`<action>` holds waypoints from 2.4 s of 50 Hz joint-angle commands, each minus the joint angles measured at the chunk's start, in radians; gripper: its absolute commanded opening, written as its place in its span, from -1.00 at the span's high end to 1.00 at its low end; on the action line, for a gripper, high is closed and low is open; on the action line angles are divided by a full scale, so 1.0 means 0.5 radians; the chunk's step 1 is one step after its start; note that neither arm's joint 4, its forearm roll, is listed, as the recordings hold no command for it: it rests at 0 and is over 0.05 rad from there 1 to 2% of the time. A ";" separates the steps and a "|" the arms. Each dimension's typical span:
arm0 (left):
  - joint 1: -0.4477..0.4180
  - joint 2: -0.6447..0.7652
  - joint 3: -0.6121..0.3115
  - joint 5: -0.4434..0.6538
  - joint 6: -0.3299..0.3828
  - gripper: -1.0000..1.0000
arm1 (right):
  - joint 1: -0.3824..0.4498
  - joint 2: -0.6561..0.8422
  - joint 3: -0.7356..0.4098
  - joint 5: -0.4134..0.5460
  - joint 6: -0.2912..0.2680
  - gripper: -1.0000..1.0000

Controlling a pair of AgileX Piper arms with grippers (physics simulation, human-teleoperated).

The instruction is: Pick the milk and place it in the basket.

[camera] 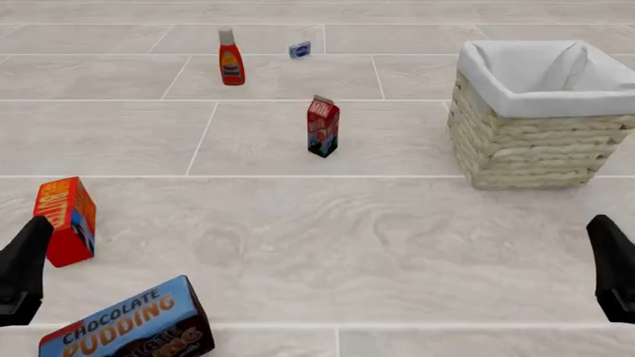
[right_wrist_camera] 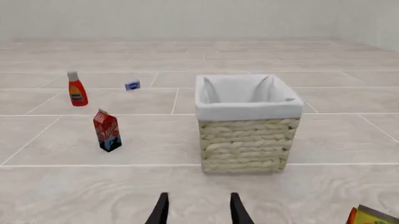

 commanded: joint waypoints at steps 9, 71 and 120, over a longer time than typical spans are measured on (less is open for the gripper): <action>0.050 -0.042 0.046 -0.053 -0.051 -1.00 | 0.075 -0.053 0.041 -0.027 -0.057 -1.00; 0.050 -0.042 0.046 -0.053 -0.051 -1.00 | 0.608 1.436 -0.798 -0.578 -0.456 -1.00; 0.050 -0.042 0.046 -0.053 -0.051 -1.00 | 1.042 3.226 -2.821 0.327 -0.438 -1.00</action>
